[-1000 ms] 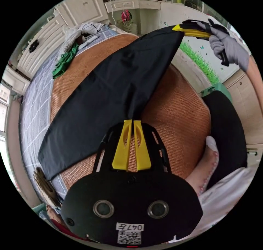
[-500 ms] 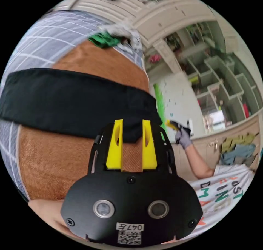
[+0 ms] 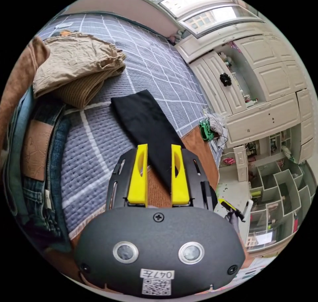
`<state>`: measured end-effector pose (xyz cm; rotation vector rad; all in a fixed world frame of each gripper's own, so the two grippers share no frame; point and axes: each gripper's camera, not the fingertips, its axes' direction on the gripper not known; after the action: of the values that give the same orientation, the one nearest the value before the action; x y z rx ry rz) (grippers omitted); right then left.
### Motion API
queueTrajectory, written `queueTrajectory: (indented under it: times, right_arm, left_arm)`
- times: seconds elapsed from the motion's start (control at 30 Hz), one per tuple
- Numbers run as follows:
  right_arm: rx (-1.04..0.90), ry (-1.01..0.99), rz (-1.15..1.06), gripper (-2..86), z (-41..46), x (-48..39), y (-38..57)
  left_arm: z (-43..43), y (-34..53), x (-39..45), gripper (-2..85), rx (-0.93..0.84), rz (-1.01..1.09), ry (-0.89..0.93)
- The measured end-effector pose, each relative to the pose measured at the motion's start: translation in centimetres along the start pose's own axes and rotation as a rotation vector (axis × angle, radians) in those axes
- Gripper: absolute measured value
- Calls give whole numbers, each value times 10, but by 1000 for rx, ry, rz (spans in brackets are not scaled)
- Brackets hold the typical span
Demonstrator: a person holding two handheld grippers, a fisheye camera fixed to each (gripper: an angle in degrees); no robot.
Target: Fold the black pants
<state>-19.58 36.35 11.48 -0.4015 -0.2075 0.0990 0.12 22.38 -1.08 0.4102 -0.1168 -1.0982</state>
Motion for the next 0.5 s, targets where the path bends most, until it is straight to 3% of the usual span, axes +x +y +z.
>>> queueTrajectory:
  times: [0.1,0.27,0.5]
  right_arm:
    - [-61,11,-24,-12,27,4,-72]
    - [-153,102,-4,-12,61,39,-155]
    - [-144,91,111,-12,49,101,-198]
  left_arm:
    - [-16,-1,-37,104,94,-51,71]
    - [-3,-1,-68,107,45,-60,35]
    - [-5,7,-96,109,40,-81,-2]
